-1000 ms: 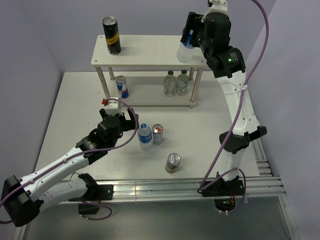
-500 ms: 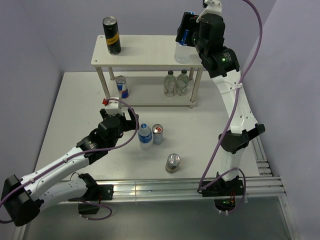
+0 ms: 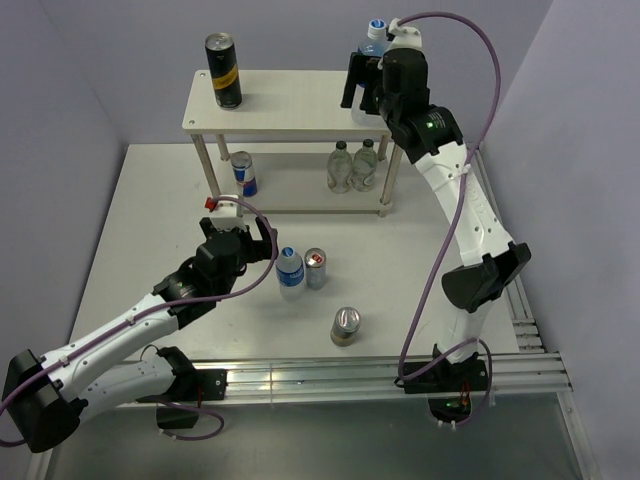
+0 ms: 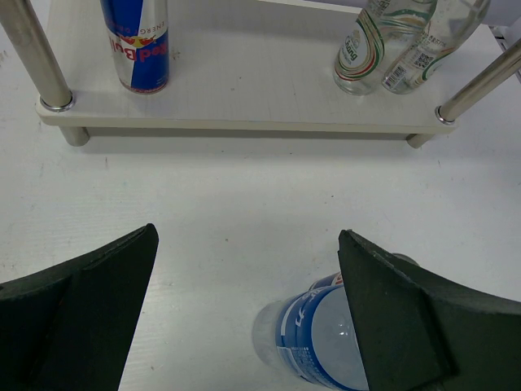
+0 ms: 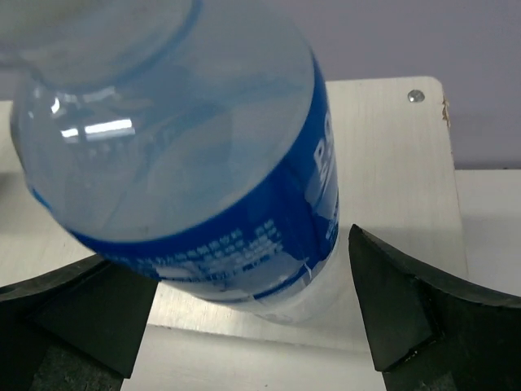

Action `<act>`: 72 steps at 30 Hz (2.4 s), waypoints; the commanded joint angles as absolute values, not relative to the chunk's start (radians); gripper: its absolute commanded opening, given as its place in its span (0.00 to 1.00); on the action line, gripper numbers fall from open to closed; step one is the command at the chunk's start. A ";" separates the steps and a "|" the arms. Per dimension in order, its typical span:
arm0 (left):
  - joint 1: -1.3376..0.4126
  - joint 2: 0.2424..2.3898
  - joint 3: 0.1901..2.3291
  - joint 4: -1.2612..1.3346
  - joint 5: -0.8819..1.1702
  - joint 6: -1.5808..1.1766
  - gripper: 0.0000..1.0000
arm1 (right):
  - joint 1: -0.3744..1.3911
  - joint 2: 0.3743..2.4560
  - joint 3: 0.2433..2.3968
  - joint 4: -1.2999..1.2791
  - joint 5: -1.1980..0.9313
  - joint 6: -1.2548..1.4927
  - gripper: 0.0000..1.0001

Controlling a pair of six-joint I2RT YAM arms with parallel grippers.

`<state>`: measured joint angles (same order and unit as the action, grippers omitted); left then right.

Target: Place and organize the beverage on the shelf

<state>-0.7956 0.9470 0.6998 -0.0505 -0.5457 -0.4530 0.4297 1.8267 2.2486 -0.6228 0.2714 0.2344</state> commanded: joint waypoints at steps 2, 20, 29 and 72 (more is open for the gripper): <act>-0.798 0.945 0.706 -0.035 -0.546 -0.440 0.99 | 0.439 1.717 2.183 -0.540 0.230 0.230 1.00; -0.857 0.869 0.739 -0.195 -0.569 -0.488 0.99 | 0.569 1.162 1.442 -0.373 0.302 0.250 1.00; -1.080 0.752 0.614 -0.128 -0.503 -0.528 0.99 | 0.692 0.821 1.091 -0.446 0.379 0.314 1.00; -1.028 1.407 0.443 0.652 -0.695 -0.385 0.75 | 0.693 0.584 0.928 -0.489 0.314 0.322 1.00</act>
<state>-1.0359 1.4181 0.4622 0.5797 -0.6796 -0.4007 0.6895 0.5938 0.9291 -0.5068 0.3126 0.3252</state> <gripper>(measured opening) 0.772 0.998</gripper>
